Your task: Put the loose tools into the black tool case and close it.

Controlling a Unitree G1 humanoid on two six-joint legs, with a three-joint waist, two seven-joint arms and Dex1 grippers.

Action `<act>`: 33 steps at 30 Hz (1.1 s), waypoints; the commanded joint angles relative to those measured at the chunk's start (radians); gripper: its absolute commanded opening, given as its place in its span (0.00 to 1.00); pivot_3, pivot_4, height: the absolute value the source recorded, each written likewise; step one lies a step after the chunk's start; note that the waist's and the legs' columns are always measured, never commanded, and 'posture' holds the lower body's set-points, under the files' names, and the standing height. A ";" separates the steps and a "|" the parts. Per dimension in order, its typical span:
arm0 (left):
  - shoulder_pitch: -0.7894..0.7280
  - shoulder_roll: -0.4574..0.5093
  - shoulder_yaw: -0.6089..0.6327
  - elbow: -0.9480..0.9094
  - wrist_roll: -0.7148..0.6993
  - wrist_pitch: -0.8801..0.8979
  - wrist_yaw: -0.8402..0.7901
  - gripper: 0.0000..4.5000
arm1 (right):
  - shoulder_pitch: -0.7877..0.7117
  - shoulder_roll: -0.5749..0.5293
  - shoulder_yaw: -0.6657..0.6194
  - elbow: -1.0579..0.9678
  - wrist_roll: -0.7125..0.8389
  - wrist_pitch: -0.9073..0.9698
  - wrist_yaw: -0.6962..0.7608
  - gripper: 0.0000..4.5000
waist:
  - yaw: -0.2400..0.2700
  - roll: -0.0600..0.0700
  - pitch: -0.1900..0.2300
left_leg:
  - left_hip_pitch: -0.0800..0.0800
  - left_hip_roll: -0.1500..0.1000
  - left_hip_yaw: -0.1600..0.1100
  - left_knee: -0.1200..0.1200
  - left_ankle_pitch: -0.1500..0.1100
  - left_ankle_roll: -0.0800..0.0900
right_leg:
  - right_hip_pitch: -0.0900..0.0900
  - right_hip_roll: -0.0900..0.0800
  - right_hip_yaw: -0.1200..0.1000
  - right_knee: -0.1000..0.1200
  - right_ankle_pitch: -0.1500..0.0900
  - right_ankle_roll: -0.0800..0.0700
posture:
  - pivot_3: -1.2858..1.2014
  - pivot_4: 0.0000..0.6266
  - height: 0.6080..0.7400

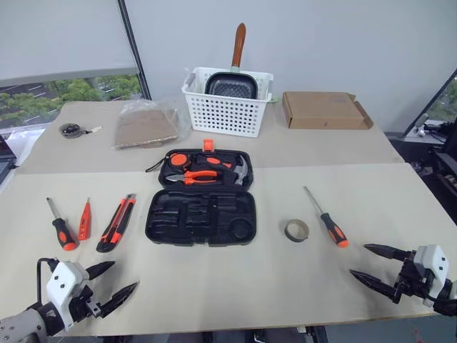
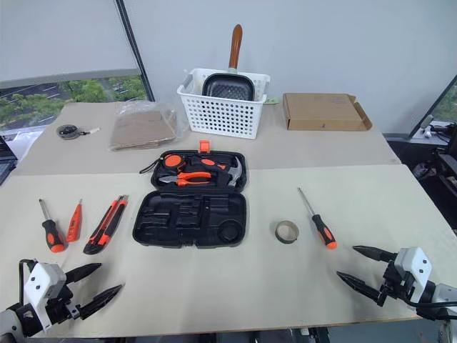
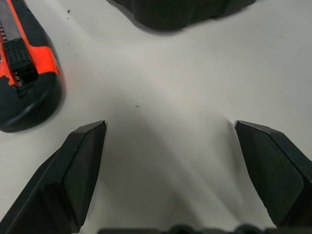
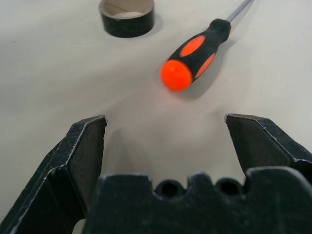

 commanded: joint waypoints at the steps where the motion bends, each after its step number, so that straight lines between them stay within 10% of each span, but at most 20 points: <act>1: 0.008 0.011 -0.004 0.003 0.000 -0.024 -0.005 1.00 | -0.002 -0.006 -0.030 -0.014 0.013 -0.021 -0.007 0.99 | 0.001 0.001 -0.001 | 0.000 0.000 0.000 0.000 0.000 0.001 | 0.000 0.000 0.000 0.000 0.000 0.000 | 0.52 0.24 0.70; 15: 0.082 -0.013 0.089 -0.071 -0.246 0.018 -0.106 1.00 | -0.052 -0.021 -0.020 -0.057 0.053 -0.010 0.031 0.99 | -0.007 0.002 -0.003 | 0.005 -0.001 0.006 0.000 -0.009 0.001 | 0.002 -0.002 0.000 -0.001 -0.004 -0.005 | 0.52 0.24 0.70; 26: -0.057 -0.058 0.340 0.000 -0.476 0.129 0.181 1.00 | -0.196 0.015 0.108 -0.418 0.154 0.234 -0.021 0.99 | 0.003 0.002 -0.002 | 0.007 0.000 0.003 0.000 -0.007 -0.002 | 0.001 -0.001 0.002 0.001 -0.004 -0.006 | 0.52 0.24 0.70; 33: -0.173 -0.034 0.350 0.106 -0.349 0.195 0.472 1.00 | -0.331 0.026 0.204 -0.562 0.198 0.377 -0.055 0.99 | 0.000 0.000 -0.003 | 0.005 -0.002 0.005 0.000 -0.005 0.005 | 0.003 0.000 0.001 0.000 -0.001 -0.002 | 0.52 0.24 0.70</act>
